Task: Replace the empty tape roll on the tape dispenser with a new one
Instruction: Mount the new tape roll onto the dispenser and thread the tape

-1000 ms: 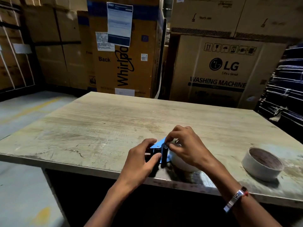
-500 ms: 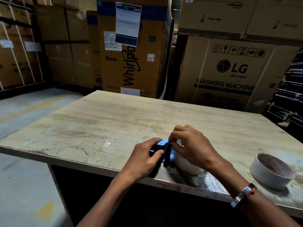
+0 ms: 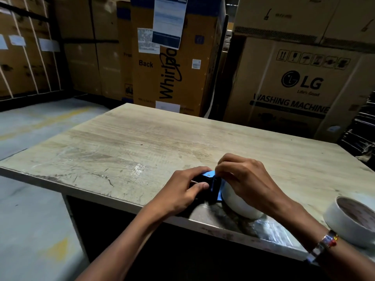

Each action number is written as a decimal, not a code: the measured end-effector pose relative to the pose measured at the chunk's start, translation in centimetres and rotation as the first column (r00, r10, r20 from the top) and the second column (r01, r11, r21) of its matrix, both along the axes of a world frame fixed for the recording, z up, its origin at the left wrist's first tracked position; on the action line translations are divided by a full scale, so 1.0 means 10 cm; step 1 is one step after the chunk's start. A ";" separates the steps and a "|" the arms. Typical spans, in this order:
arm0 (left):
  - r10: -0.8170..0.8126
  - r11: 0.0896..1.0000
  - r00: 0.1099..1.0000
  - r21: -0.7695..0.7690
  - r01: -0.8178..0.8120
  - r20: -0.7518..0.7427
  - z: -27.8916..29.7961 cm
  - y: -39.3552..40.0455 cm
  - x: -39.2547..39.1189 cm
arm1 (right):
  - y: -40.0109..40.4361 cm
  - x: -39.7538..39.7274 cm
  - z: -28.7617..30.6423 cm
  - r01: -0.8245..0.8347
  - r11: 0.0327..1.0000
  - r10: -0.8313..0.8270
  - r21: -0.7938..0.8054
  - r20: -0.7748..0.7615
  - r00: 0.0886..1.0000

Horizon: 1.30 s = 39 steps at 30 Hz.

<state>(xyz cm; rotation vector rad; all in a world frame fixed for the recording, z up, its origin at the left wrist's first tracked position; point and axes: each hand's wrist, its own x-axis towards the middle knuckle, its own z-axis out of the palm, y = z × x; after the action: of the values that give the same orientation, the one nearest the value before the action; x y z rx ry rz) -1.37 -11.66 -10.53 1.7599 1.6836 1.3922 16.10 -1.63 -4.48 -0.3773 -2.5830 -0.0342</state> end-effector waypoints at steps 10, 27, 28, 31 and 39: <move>-0.005 1.000 1.000 -0.013 0.005 0.009 -0.01 0.01 0.00 | 0.12 -0.03 0.01 -0.099 0.995 0.099 0.010 0.046 0.994; -0.057 0.996 0.998 -0.062 0.058 0.017 0.04 0.03 -0.03 | 0.12 -0.02 0.02 -0.235 0.971 0.237 -0.039 0.042 0.971; -0.059 0.996 0.998 -0.060 0.060 0.014 0.04 0.02 -0.03 | 0.12 -0.02 0.02 -0.241 0.970 0.243 -0.041 0.039 0.969; -0.071 0.996 0.997 -0.052 0.071 0.005 0.06 0.02 -0.02 | 0.11 -0.02 0.00 -0.254 0.966 0.256 -0.037 0.043 0.966; -0.073 0.996 0.997 -0.056 0.072 -0.010 0.06 0.02 -0.01 | 0.14 -0.06 -0.02 -0.252 0.968 0.251 -0.002 0.063 0.966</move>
<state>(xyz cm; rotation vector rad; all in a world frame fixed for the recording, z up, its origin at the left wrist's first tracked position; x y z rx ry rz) -1.48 -11.48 -9.89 1.7834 1.6318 1.2941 15.55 -0.23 -4.72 -0.0438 -2.6721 0.0369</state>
